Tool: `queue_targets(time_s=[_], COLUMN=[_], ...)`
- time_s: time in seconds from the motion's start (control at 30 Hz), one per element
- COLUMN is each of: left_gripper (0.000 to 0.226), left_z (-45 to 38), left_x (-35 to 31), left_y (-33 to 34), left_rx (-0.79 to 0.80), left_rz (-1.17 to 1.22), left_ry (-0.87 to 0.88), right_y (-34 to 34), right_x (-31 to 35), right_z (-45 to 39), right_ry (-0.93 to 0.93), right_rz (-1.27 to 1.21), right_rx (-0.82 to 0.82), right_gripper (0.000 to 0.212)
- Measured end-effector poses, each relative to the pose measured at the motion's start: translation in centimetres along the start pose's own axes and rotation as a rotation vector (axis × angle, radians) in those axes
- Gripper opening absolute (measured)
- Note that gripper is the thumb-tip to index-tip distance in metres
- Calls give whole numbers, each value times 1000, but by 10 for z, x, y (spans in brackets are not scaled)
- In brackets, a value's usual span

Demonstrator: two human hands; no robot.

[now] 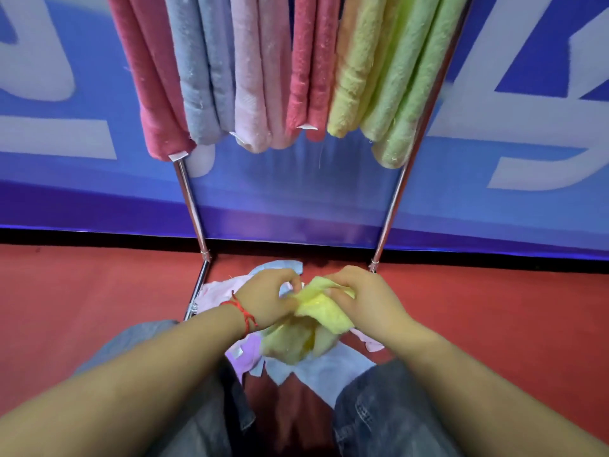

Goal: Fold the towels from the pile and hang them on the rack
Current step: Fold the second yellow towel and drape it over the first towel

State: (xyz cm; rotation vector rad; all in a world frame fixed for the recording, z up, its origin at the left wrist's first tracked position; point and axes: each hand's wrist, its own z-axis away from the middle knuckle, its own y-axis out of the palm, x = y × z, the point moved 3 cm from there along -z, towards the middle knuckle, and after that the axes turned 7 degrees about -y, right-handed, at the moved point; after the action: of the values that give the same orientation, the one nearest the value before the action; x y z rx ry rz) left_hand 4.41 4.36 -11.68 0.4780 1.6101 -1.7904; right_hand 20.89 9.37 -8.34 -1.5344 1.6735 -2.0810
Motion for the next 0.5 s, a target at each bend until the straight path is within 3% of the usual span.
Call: queue_targets(time_s=[0.03, 0.13, 0.2, 0.27, 0.33, 0.4, 0.5], left_gripper=[8, 19, 16, 29, 33, 16, 16], left_z=[10, 35, 48, 56, 62, 66, 72], left_x=[-4, -15, -17, -11, -9, -7, -1], left_y=[-1, 7, 12, 16, 16, 12, 5], left_rx=[17, 66, 88, 99, 43, -54, -117], left_rz=[40, 193, 323, 396, 346, 244, 54], left_ry=[-5, 29, 46, 33, 33, 46, 99], right_y=[-2, 1, 8, 14, 19, 19, 18], right_x=[4, 17, 27, 37, 43, 43, 39], right_z=[10, 34, 44, 52, 59, 63, 65], right_ry=[-6, -26, -41, -50, -48, -50, -21], right_rz=[-37, -113, -148, -174, -174, -131, -60], right_rx=[-49, -162, -185, -187, -212, -235, -260], right_gripper=[19, 26, 30, 32, 36, 34, 28])
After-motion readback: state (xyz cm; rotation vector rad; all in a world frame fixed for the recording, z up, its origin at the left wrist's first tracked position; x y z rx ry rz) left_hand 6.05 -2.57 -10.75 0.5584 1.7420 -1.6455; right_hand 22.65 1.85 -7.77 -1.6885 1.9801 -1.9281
